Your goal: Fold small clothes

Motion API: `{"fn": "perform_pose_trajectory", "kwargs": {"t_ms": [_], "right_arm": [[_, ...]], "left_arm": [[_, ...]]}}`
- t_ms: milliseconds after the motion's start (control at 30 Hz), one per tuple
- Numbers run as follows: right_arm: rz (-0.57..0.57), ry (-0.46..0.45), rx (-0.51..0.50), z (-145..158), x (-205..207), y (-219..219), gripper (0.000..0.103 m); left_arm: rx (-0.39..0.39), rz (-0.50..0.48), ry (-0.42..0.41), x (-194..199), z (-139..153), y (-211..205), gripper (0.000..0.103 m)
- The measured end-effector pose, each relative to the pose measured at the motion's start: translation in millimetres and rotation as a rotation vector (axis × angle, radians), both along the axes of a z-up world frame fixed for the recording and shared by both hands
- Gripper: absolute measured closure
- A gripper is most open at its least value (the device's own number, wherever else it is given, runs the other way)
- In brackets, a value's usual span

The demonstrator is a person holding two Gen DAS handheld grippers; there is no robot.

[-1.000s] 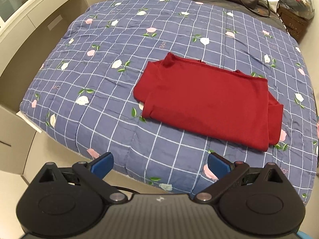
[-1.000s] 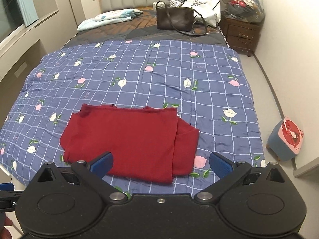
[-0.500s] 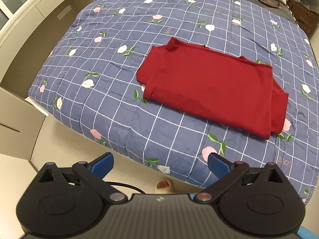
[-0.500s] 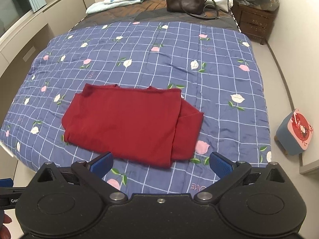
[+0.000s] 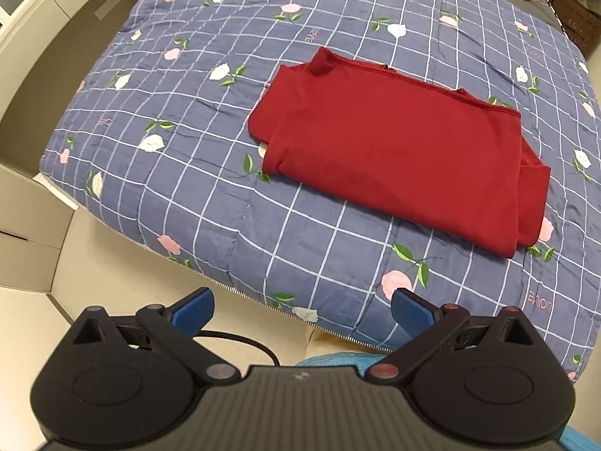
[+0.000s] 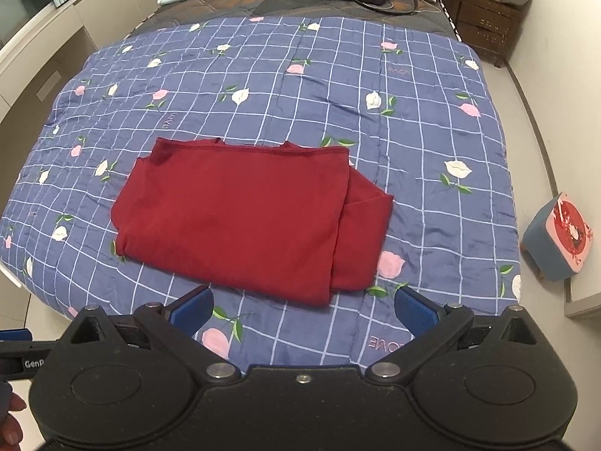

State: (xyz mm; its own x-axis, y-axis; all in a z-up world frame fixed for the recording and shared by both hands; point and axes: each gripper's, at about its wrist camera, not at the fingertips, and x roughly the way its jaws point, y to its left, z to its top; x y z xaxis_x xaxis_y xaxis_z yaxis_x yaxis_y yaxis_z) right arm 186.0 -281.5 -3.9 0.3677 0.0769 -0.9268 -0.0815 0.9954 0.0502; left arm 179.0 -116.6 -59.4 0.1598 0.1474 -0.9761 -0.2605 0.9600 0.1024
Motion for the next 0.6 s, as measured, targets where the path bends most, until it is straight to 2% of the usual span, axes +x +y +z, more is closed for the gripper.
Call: {"fn": "perform_pose_trajectory", "kwargs": {"t_ms": [600], "right_arm": [[-0.098,0.074,-0.055,-25,49,51,0.001]], "left_arm": [[-0.015,-0.071,0.077,83,-32,61,0.001]]}}
